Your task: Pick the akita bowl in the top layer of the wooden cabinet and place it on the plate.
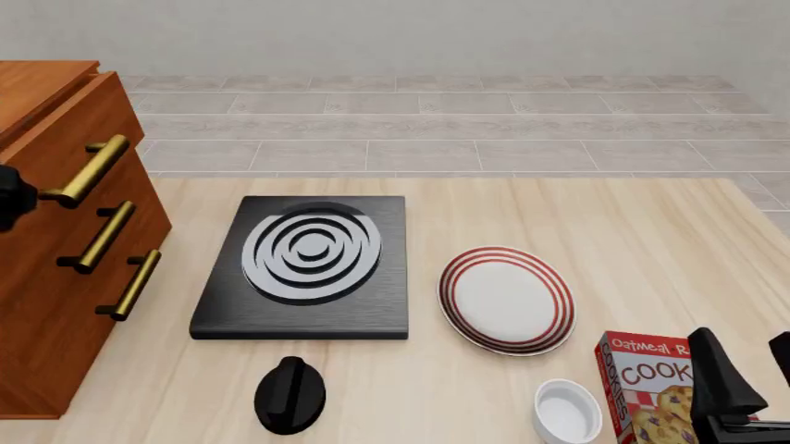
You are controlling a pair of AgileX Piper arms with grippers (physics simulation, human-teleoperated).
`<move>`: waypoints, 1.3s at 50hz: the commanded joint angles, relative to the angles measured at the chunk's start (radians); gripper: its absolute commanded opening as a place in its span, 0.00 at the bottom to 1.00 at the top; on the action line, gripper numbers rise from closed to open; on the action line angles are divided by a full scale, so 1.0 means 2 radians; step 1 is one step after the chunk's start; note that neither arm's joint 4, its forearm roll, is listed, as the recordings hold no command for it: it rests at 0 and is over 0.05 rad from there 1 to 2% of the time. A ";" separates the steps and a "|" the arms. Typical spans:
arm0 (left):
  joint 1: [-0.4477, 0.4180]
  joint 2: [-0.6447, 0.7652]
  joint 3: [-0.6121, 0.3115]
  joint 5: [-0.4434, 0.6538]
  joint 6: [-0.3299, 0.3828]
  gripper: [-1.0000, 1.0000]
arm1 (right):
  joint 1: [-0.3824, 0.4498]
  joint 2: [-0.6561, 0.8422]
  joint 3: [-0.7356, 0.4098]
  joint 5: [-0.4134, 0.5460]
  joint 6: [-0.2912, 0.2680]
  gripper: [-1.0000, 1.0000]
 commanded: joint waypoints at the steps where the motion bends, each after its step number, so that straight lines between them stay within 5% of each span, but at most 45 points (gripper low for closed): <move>1: 0.009 0.013 0.027 -0.007 -0.004 1.00 | 0.000 0.000 0.000 0.000 0.001 1.00; 65: -0.130 0.013 0.018 0.032 -0.084 1.00 | -0.002 0.000 0.001 -0.002 0.004 1.00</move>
